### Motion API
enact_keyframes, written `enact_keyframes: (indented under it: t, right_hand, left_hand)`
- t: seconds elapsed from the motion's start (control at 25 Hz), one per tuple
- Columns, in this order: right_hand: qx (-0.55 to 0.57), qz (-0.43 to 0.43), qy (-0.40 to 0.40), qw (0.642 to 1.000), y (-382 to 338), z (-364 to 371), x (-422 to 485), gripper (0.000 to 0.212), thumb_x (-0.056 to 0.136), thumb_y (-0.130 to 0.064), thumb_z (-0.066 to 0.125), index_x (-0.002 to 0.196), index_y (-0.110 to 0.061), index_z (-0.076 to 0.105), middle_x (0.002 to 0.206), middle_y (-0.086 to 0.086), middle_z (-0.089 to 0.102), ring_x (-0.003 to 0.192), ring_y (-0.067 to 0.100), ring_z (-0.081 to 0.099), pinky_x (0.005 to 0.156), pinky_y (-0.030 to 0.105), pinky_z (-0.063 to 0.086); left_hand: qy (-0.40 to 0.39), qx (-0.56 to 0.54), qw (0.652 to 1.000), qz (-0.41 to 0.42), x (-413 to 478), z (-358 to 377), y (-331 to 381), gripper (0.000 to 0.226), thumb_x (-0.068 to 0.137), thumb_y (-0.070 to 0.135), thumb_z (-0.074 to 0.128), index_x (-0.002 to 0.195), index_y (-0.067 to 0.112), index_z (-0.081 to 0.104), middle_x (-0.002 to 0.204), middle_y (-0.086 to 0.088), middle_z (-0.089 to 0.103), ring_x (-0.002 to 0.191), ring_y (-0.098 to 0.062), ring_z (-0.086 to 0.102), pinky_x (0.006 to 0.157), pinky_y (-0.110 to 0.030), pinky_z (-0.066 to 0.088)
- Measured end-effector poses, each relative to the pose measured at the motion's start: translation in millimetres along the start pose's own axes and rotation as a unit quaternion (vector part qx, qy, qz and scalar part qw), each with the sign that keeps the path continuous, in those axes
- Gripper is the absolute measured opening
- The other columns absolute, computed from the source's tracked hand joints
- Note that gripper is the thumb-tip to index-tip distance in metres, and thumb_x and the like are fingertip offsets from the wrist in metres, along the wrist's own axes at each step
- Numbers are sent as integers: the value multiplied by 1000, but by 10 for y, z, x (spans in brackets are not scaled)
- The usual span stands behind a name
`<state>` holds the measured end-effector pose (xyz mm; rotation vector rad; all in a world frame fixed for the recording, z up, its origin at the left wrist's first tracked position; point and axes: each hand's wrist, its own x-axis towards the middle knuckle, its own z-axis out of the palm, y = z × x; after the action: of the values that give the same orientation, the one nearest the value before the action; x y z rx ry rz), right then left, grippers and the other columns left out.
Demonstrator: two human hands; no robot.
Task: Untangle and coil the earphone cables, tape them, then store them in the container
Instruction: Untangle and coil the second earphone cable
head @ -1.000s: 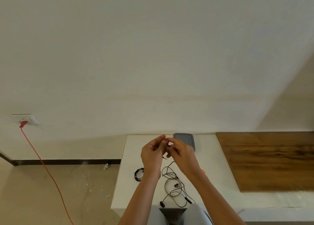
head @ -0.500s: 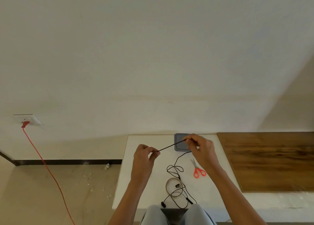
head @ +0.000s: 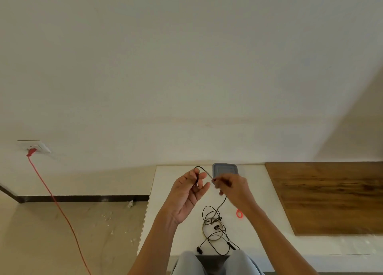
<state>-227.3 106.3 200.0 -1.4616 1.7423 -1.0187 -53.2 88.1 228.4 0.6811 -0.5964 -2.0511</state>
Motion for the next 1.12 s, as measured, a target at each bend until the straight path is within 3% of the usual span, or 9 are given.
enact_keyframes:
  t: [0.16, 0.32, 0.44, 0.56, 0.72, 0.84, 0.96, 1.04, 1.12]
  right_hand:
    - [-51, -20, -98, 994, 5, 217, -228, 23, 92, -15, 58, 81, -34, 66, 78, -5, 71, 63, 15, 62, 64, 26, 53]
    - [-44, -52, -56, 996, -14, 229, -285, 32, 93, -14, 56, 79, -42, 60, 78, -4, 69, 70, 9, 64, 68, 21, 52]
    - [-40, -34, -25, 998, 2, 194, -177, 35, 91, -10, 55, 73, -39, 58, 66, -3, 64, 56, 8, 52, 56, 17, 43]
    - [-30, -17, -27, 999, 4, 165, -114, 26, 90, -12, 56, 78, -34, 64, 67, -3, 64, 55, 3, 49, 56, 19, 41]
    - [-24, -19, -46, 998, -11, 176, -124, 29, 92, -15, 58, 75, -39, 62, 66, -9, 64, 55, -4, 53, 55, 11, 42]
    - [-17, -10, -46, 999, 47, 236, -184, 28, 92, -20, 59, 76, -43, 64, 67, -5, 69, 55, 1, 56, 56, 19, 48]
    - [-15, -1, -37, 999, 67, 266, -270, 18, 91, -24, 60, 80, -34, 69, 71, -3, 71, 60, 9, 64, 61, 21, 52]
    - [-27, -22, -13, 999, 68, 271, -306, 16, 90, -21, 61, 78, -25, 71, 70, -2, 71, 62, 10, 65, 63, 24, 53]
    - [-19, -36, 21, 999, 55, 249, -336, 18, 87, -21, 62, 71, -20, 69, 64, 2, 68, 53, 12, 57, 55, 27, 48]
  left_hand:
    - [8, 10, 998, 56, 92, 25, 3, 7, 88, 5, 52, 91, 1, 58, 90, -13, 73, 73, -16, 70, 84, -35, 58]
    - [-7, 28, 999, 17, 80, -47, 15, 19, 89, -2, 51, 105, -2, 61, 89, -11, 70, 93, -26, 71, 86, -37, 57]
    - [-52, 53, 996, -58, 23, -75, 22, 30, 90, -13, 41, 107, -2, 64, 87, -13, 69, 78, -22, 70, 77, -33, 58]
    - [-45, 84, 991, -96, 6, -76, -5, 39, 89, -17, 34, 100, 1, 67, 85, -11, 69, 56, -10, 55, 54, -21, 48]
    - [-29, 48, 996, -71, 46, -9, 26, 31, 100, 16, 38, 93, 4, 65, 79, -7, 66, 49, -6, 42, 47, -17, 37]
    - [5, 89, 996, -31, 109, 47, 18, 31, 100, 28, 41, 81, 10, 59, 74, -3, 57, 47, -4, 41, 45, -15, 37]
    - [14, 95, 995, 17, 166, 78, -50, 28, 100, 16, 42, 95, 3, 66, 96, -16, 71, 76, -19, 70, 61, -23, 56]
    - [9, 138, 989, 49, 196, 65, -109, 26, 97, 17, 47, 104, 2, 67, 107, -17, 70, 100, -28, 69, 81, -36, 58]
    - [16, 222, 972, 73, 224, 40, -145, 21, 95, 18, 53, 102, 7, 70, 104, -15, 69, 103, -26, 65, 89, -37, 56]
